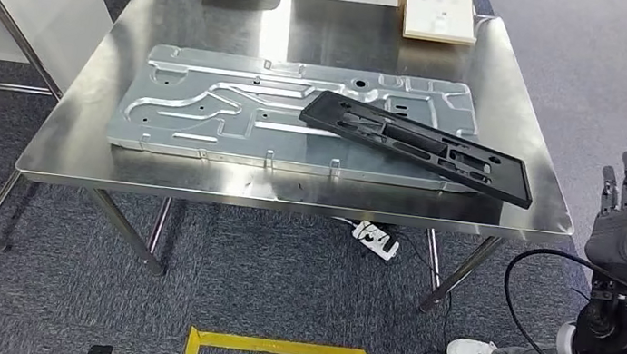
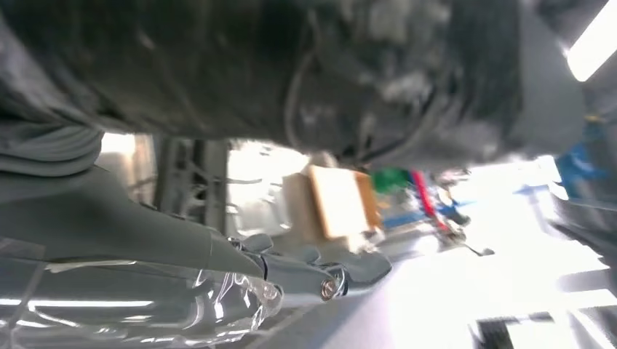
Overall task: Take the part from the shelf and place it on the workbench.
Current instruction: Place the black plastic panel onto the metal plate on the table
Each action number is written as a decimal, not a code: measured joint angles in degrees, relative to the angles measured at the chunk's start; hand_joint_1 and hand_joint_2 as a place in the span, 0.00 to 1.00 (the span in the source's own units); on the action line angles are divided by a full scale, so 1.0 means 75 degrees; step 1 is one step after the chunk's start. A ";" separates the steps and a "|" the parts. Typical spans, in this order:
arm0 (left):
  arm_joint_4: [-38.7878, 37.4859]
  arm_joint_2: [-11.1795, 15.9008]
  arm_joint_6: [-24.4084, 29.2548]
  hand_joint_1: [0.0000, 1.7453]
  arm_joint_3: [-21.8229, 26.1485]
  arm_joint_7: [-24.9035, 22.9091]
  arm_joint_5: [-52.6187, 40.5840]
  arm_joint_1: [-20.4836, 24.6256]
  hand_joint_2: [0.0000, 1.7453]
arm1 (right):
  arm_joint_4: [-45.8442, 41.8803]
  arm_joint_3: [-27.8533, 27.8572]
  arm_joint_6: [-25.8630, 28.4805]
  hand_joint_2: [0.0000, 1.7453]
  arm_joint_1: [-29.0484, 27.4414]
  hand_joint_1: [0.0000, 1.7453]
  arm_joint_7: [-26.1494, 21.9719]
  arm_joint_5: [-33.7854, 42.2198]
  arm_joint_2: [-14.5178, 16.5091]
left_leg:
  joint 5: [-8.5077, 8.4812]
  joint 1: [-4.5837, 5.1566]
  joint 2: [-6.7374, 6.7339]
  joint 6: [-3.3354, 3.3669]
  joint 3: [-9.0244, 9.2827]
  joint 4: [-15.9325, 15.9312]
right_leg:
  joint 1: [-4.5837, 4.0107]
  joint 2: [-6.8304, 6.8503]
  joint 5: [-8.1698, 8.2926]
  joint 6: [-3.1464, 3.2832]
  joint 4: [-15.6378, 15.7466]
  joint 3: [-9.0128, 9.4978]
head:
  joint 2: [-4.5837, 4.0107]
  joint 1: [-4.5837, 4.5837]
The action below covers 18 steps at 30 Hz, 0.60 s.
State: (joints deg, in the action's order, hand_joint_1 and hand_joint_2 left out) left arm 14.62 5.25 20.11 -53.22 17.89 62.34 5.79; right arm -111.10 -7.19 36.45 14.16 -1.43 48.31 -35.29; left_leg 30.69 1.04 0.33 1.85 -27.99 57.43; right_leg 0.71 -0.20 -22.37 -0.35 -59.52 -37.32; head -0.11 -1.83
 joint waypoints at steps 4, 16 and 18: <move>0.0001 -0.0025 0.0000 0.00 0.0000 0.0028 -0.0002 -0.0008 0.00 | -0.0197 0.0458 0.0228 0.00 -0.0228 0.00 -0.0180 0.0173 0.0002 | -0.0310 -0.0035 -0.0061 0.0132 -0.0061 -0.0204 | 0.0032 -0.0001 -0.0114 -0.0126 -0.0057 -0.0071 | 0.0000 -0.0020; -0.0001 -0.0059 0.0008 0.00 0.0000 -0.0015 -0.0002 -0.0008 0.00 | -0.0568 0.1171 0.0365 0.00 -0.0685 0.00 -0.0382 0.0354 0.0069 | -0.0809 -0.0048 -0.0103 0.0039 -0.1045 0.0225 | 0.0103 -0.0012 -0.0925 -0.0264 -0.0107 0.0925 | 0.0000 -0.0007; -0.0001 -0.0063 0.0013 0.00 0.0000 -0.0019 0.0002 -0.0015 0.00 | -0.0634 0.1312 0.0365 0.00 -0.0751 0.00 -0.0382 0.0465 0.0098 | -0.0882 -0.0051 -0.0083 -0.0057 -0.1104 0.0270 | 0.0065 -0.0018 -0.0909 -0.0142 -0.0067 0.0880 | 0.0000 -0.0013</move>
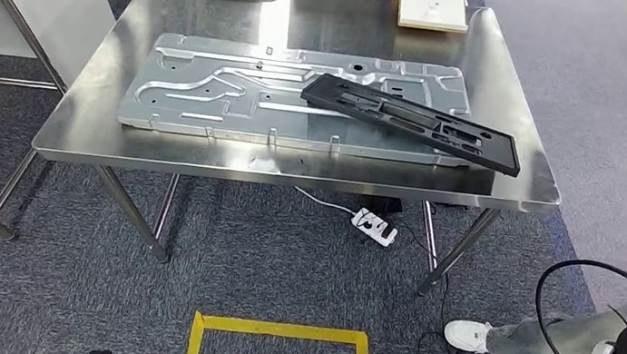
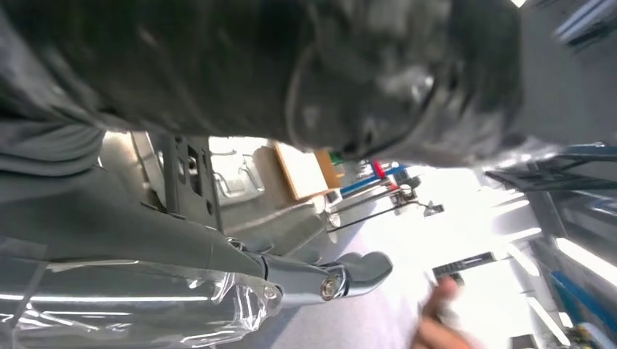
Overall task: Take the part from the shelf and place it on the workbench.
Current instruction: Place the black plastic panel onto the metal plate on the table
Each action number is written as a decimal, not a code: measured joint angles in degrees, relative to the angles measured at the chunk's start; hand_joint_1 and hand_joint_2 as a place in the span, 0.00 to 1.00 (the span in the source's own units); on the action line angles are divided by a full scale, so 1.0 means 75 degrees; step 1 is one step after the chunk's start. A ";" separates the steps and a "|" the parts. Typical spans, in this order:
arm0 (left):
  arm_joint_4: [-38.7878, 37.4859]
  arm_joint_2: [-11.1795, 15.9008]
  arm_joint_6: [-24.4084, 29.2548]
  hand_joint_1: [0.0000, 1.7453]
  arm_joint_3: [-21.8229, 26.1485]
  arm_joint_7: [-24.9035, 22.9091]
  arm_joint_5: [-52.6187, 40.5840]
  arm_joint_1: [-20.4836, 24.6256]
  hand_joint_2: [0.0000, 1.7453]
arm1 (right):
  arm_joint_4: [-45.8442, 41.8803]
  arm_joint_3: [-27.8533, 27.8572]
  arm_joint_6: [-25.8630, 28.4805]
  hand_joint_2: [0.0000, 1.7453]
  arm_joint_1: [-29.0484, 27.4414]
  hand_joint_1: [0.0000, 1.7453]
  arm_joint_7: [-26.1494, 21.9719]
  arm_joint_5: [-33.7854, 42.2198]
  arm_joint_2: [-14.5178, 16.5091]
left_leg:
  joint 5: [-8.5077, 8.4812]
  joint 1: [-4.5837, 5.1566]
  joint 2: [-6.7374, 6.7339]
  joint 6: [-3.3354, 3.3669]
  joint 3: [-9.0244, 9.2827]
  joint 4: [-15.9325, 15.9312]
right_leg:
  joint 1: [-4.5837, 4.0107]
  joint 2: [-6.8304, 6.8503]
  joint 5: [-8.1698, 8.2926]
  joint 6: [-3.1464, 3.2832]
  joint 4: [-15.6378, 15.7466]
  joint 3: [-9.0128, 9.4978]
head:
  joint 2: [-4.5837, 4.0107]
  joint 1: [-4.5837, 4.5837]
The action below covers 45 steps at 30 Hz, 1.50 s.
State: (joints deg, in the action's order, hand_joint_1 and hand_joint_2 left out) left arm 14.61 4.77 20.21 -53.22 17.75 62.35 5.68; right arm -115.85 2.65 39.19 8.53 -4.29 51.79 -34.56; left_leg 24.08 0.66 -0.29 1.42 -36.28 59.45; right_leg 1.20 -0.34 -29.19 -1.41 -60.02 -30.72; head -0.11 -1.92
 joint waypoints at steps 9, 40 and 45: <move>-0.0004 -0.0018 0.0033 0.00 0.0000 -0.0184 -0.0145 0.0007 0.00 | -0.0286 0.0341 -0.0003 0.00 -0.0207 0.00 -0.0141 0.0700 0.0077 | 0.1256 -0.0065 0.0026 -0.0164 -0.0304 0.1913 | -0.0070 0.0030 0.0674 0.0277 0.0030 -0.0820 | 0.0000 -0.0015; -0.0004 0.0066 0.0071 0.00 -0.0553 -0.0828 -0.1021 0.0054 0.00 | -0.0505 0.1164 -0.0001 0.00 -0.0351 0.00 0.0964 -0.0567 0.0503 | 0.1101 -0.0007 0.0005 -0.0016 -0.0321 0.1859 | -0.0067 0.0030 0.0632 0.0257 -0.0002 -0.0842 | 0.0000 -0.0045; -0.0004 0.0090 0.0058 0.00 -0.0589 -0.0830 -0.1014 0.0111 0.00 | -0.0523 0.1407 -0.0001 0.00 -0.0350 0.00 0.1046 -0.0740 0.0683 | 0.1002 0.0158 0.0021 0.0221 0.1136 -0.0279 | -0.0061 0.0072 0.1001 0.0137 0.0060 -0.1078 | 0.0000 -0.0045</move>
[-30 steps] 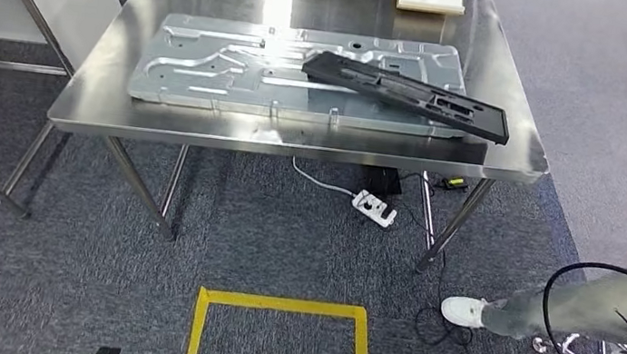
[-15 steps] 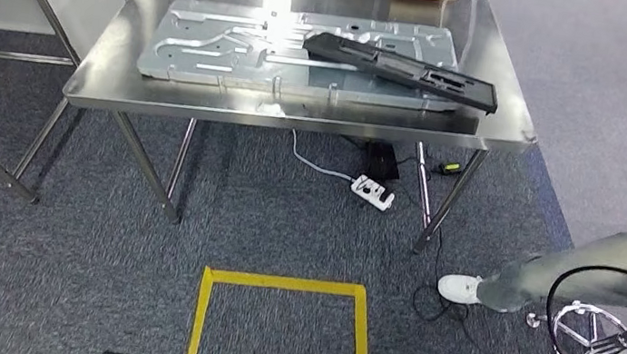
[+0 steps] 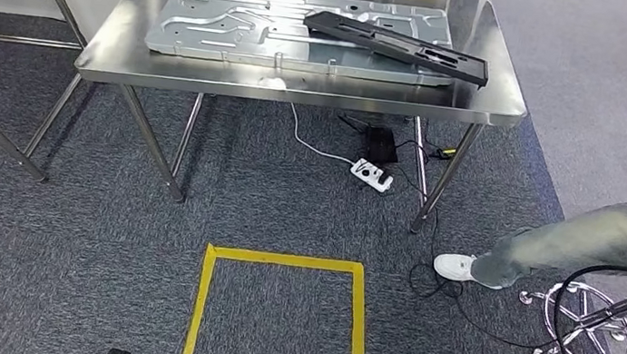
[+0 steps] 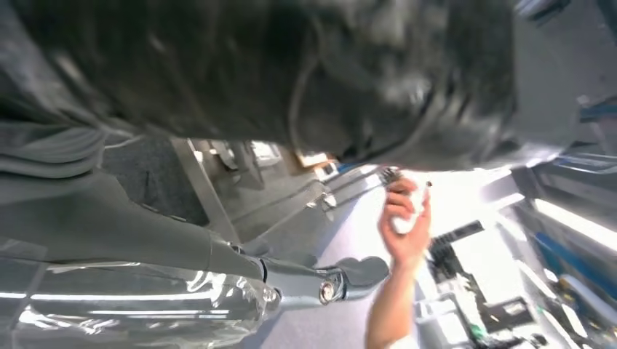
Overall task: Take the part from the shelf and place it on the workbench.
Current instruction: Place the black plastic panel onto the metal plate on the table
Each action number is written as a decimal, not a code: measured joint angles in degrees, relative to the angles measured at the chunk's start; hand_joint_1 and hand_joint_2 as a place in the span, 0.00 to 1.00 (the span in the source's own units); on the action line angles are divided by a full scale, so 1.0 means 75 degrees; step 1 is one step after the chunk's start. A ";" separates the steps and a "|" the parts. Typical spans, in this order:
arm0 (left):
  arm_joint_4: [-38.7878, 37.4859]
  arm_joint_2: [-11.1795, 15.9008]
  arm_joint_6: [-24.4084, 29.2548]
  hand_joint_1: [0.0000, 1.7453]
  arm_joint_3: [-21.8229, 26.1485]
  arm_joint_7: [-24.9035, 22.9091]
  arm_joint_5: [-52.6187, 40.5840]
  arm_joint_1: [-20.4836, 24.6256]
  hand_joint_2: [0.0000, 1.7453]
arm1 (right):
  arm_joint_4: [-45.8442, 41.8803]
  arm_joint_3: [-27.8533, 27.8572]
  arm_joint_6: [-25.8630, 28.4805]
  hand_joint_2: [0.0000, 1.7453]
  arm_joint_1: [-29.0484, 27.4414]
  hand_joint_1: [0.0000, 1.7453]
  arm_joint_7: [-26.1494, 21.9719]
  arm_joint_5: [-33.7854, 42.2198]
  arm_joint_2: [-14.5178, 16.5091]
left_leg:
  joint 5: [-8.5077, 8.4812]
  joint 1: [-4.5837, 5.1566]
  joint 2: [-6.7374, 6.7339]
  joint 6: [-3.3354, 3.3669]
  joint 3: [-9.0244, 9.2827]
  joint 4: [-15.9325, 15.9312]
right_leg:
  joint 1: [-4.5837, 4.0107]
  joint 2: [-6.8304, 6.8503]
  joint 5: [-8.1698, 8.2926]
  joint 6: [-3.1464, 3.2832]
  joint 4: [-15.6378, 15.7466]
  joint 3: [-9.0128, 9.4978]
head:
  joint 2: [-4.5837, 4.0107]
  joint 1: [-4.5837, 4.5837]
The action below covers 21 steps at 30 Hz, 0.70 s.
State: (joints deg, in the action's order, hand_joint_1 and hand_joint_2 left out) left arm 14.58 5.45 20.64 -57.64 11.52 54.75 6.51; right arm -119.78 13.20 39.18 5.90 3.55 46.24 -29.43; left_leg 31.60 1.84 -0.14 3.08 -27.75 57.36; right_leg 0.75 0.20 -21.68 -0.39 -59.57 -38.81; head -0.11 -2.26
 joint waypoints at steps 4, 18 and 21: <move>0.0000 -0.0009 -0.0026 0.00 -0.0012 -0.0070 -0.0005 -0.0007 0.00 | -0.0005 0.0306 0.0001 0.00 0.0031 0.00 0.0504 -0.0786 0.0326 | -0.0401 -0.0028 -0.0061 0.0154 -0.0087 -0.0312 | 0.0023 -0.0011 -0.0280 -0.0120 -0.0174 -0.0103 | 0.0000 0.0009; 0.0000 -0.0016 0.0007 0.00 -0.0020 -0.0086 -0.0007 -0.0065 0.00 | -0.0080 0.0871 0.0001 0.00 -0.0143 0.00 0.0445 -0.0699 0.1004 | -0.1011 -0.0146 -0.0055 -0.0193 -0.1502 0.0419 | 0.0124 -0.0051 -0.1031 -0.0061 -0.0055 0.1026 | 0.0000 0.0022; 0.0000 -0.0030 -0.0004 0.00 -0.0041 -0.0079 -0.0027 -0.0061 0.00 | -0.0120 0.0880 -0.0001 0.00 -0.0226 0.00 0.0240 -0.0603 0.1093 | -0.0071 -0.0197 -0.0044 -0.0308 -0.1821 0.1418 | 0.0109 -0.0037 -0.0811 0.0090 -0.0040 0.0790 | 0.0000 0.0000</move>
State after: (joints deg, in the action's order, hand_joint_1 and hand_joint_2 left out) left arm 14.58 5.22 20.61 -57.94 10.93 54.54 6.06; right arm -120.68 19.80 39.18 4.21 5.35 41.72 -21.23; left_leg 31.07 0.36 -0.47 0.77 -41.41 68.00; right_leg 1.57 -0.07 -27.77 0.29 -59.87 -32.88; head -0.11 -2.26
